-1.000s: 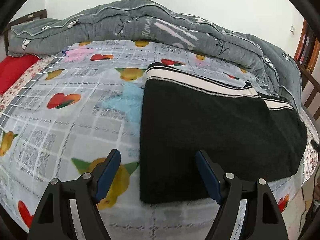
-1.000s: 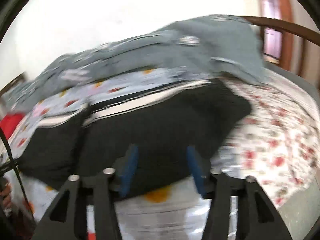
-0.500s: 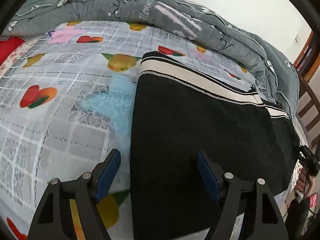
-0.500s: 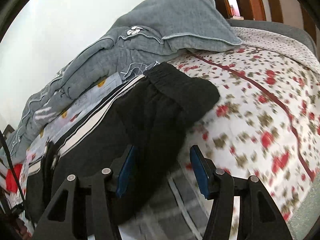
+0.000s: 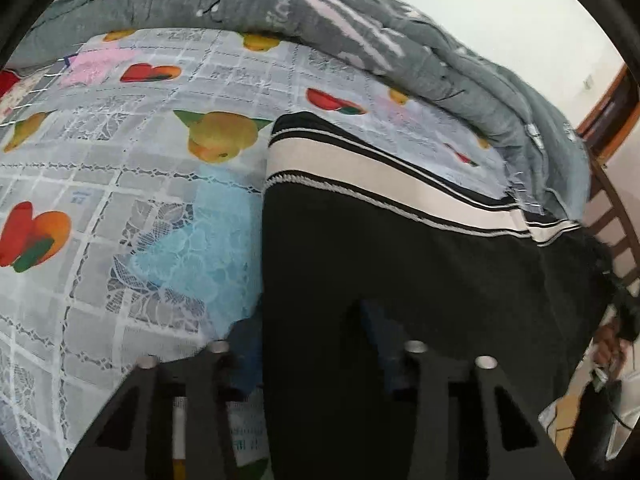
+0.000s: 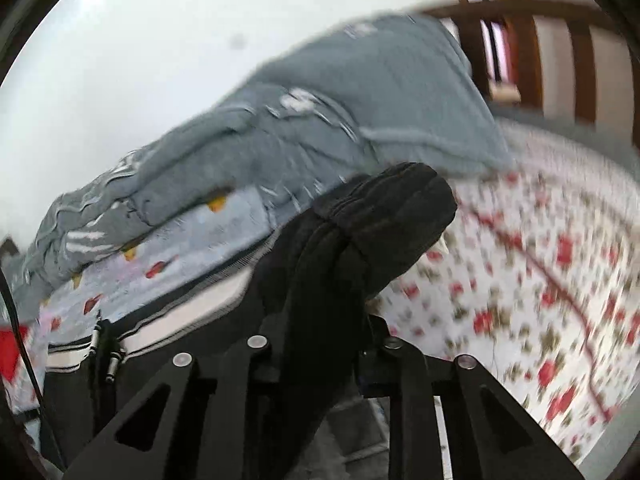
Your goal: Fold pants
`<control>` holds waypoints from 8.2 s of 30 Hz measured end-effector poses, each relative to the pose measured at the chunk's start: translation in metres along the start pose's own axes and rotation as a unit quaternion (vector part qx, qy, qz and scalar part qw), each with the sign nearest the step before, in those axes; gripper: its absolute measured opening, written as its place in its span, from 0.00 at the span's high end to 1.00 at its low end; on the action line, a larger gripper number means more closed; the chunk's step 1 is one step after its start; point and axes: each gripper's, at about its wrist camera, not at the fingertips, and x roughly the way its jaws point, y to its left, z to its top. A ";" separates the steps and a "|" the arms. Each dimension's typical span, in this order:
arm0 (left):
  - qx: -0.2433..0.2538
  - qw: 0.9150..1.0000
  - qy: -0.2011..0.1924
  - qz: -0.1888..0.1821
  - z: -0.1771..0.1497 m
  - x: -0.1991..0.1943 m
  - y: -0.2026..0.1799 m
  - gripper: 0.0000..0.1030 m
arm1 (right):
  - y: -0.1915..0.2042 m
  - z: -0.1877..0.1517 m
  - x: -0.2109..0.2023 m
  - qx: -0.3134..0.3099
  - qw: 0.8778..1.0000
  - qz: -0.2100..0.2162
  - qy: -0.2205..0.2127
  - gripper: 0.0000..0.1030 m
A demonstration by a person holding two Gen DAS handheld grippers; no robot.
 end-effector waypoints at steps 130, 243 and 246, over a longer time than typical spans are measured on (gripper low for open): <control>-0.196 0.967 -0.155 -0.053 -0.081 -0.091 0.105 0.23 | 0.192 -0.135 0.001 -0.163 0.969 0.128 0.132 0.32; 0.158 0.986 -0.054 -0.030 -0.075 -0.005 -0.184 0.12 | 0.061 -0.055 0.010 -0.172 0.975 0.082 0.111 0.75; 0.157 0.985 -0.057 -0.038 -0.065 -0.008 -0.185 0.13 | 0.055 -0.034 0.003 -0.159 0.980 0.087 0.086 0.64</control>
